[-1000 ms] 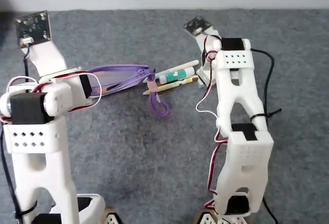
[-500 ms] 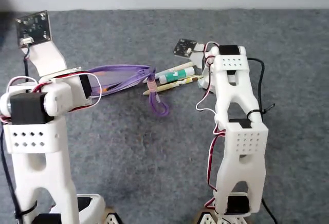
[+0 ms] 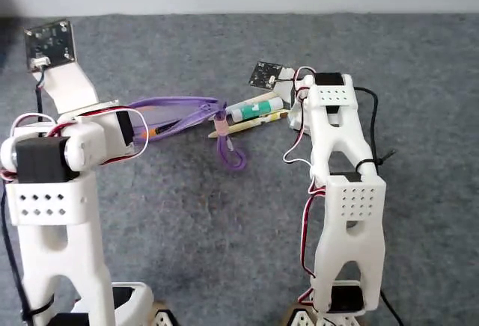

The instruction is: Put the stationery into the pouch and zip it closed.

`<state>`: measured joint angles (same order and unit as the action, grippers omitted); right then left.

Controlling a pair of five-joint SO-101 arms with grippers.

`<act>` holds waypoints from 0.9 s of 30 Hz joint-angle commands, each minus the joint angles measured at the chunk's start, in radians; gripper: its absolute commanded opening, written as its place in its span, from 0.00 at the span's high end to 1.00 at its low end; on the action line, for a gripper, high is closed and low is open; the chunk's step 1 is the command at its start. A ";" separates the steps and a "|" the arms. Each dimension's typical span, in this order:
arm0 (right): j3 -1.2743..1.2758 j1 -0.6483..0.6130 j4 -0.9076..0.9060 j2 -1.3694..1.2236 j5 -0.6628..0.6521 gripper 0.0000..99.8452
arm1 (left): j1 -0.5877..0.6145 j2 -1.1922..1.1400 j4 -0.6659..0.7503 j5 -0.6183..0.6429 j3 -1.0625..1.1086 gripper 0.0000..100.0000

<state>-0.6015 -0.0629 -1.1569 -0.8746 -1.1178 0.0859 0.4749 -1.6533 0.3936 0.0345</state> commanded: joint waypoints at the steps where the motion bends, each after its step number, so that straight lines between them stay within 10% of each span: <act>1: -0.029 -0.012 -0.008 0.001 -0.006 0.95 | -0.006 -0.008 -0.002 -0.012 0.002 0.99; 27: -0.029 -0.243 -0.562 0.536 0.755 0.99 | -0.012 -0.014 0.015 -0.012 0.002 0.99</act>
<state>-0.6153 -0.2731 -1.6678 -0.4618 -0.4611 0.0844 0.4733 -1.6533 0.3920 0.0345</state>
